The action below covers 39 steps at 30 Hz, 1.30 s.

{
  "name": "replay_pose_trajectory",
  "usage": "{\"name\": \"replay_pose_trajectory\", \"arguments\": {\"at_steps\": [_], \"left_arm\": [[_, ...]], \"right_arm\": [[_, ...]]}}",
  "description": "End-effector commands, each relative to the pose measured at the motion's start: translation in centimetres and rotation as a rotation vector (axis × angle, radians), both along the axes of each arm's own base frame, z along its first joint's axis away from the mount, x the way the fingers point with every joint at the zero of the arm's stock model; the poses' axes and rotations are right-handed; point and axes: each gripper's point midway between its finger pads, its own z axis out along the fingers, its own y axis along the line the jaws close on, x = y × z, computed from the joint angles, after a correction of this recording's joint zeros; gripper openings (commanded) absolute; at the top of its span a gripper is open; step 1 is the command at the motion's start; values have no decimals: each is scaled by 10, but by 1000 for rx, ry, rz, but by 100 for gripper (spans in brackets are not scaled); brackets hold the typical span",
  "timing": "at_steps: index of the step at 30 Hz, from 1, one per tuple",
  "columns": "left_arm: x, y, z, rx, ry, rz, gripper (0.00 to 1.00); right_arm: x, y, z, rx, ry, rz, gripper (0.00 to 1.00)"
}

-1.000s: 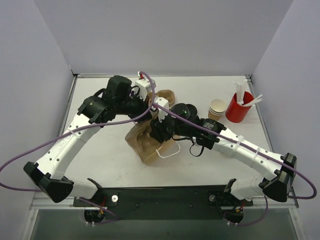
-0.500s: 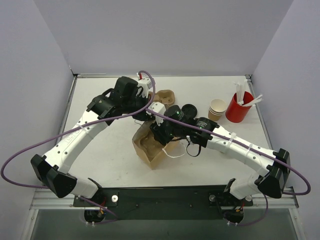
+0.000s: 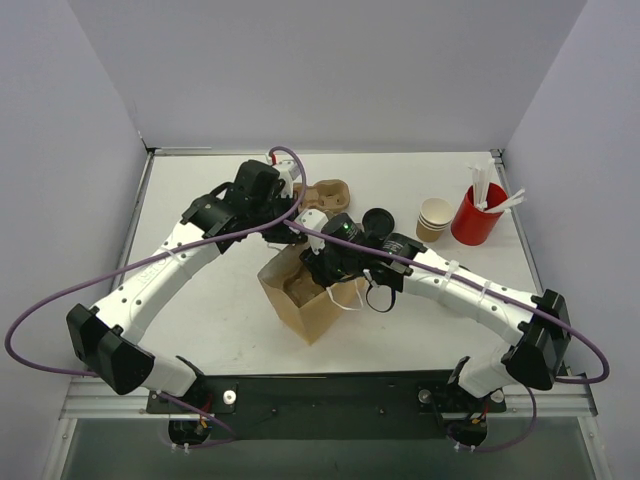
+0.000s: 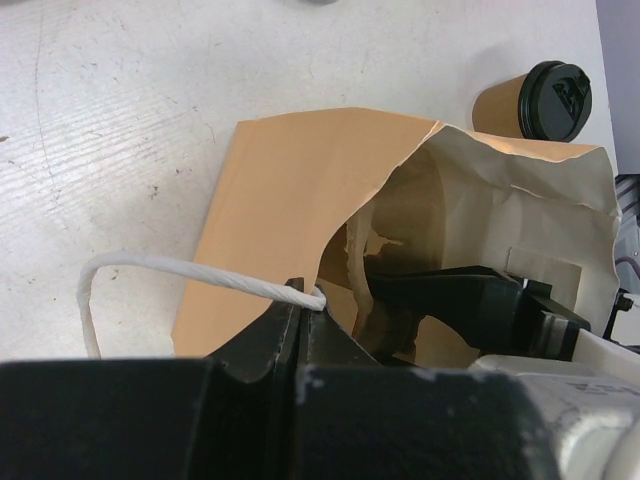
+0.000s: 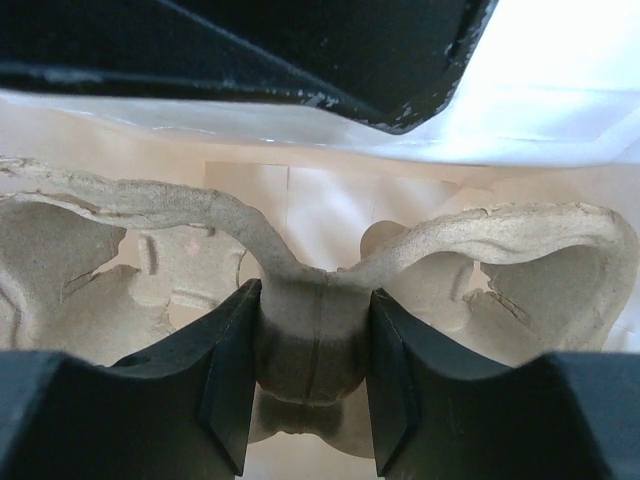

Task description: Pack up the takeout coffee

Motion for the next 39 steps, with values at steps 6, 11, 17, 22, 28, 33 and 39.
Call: {"name": "replay_pose_trajectory", "arguments": {"at_steps": [6,11,17,22,28,33,39], "left_arm": [[3,-19,28,-141,-60,7,0],[3,-19,38,-154,-80,9,0],[4,-11,53,-96,-160,-35,0],[6,-3,65,-26,-236,-30,0],[17,7,78,69,-281,-18,0],[24,13,86,159,-315,-34,0],[12,-7,83,159,-325,-148,0]], "right_arm": [[-7,-10,-26,-95,34,23,36],[-6,-12,-29,-121,39,24,36],[-1,-11,-9,-91,-1,6,36],[10,-4,7,-46,-41,-44,36],[12,2,11,60,-77,-73,36],[14,4,8,78,-86,-74,35],[17,10,-7,54,-61,-82,35]]}}
